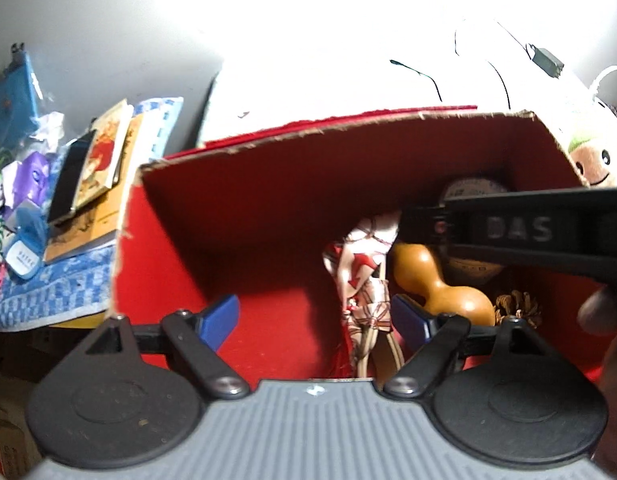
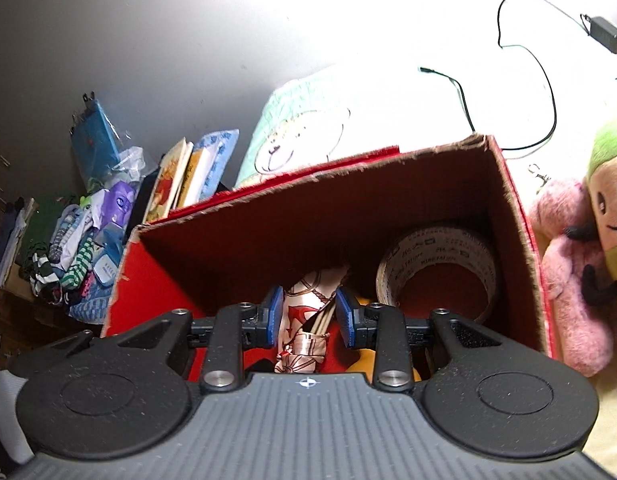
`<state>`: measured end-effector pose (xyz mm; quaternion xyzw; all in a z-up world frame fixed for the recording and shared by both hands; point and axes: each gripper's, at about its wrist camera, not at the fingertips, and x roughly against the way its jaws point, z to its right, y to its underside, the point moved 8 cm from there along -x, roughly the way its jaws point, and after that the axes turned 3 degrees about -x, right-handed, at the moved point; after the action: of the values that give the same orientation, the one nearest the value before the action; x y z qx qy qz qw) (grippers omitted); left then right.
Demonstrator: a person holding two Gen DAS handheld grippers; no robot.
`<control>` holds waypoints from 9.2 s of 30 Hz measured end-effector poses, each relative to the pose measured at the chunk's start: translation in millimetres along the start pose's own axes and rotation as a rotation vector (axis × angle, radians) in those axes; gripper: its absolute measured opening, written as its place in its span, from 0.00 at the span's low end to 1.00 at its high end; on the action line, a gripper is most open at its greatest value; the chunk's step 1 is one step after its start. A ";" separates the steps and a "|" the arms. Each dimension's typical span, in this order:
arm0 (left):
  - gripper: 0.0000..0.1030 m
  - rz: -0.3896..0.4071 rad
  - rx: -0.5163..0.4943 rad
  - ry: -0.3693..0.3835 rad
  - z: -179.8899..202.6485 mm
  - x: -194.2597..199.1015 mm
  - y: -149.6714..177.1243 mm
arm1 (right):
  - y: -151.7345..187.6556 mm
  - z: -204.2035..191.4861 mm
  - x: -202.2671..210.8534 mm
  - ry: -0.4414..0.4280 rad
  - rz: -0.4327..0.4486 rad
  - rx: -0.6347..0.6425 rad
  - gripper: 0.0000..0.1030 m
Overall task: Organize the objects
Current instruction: 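Open the right tool and withdraw it up out of the red box, then reach the right tool down to the red printed gift box, then grasp the red printed gift box with the right tool, then lift the gift box with the right tool and carry it over the red box, then lower the gift box into the red box beside the gift bag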
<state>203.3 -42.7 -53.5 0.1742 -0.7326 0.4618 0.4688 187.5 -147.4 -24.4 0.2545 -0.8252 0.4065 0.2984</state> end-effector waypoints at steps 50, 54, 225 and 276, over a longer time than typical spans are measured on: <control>0.88 0.087 0.019 -0.018 -38.1 94.5 84.8 | 100.2 -49.4 98.2 -0.155 0.239 0.142 0.42; 0.89 0.056 0.026 0.011 -38.4 89.4 98.0 | 112.4 -49.1 96.5 -0.189 0.204 0.147 0.42; 0.93 0.002 0.002 0.199 -16.6 -20.7 -5.8 | 29.9 -7.1 -43.6 -0.176 -0.137 -0.178 0.43; 0.90 -0.005 0.029 0.094 -18.4 -35.8 4.0 | 22.4 -13.9 -49.0 -0.146 -0.070 -0.068 0.38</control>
<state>228.1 -31.5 -83.4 0.1607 -0.7026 0.4788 0.5012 210.6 -115.2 -63.5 0.3016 -0.8488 0.3479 0.2599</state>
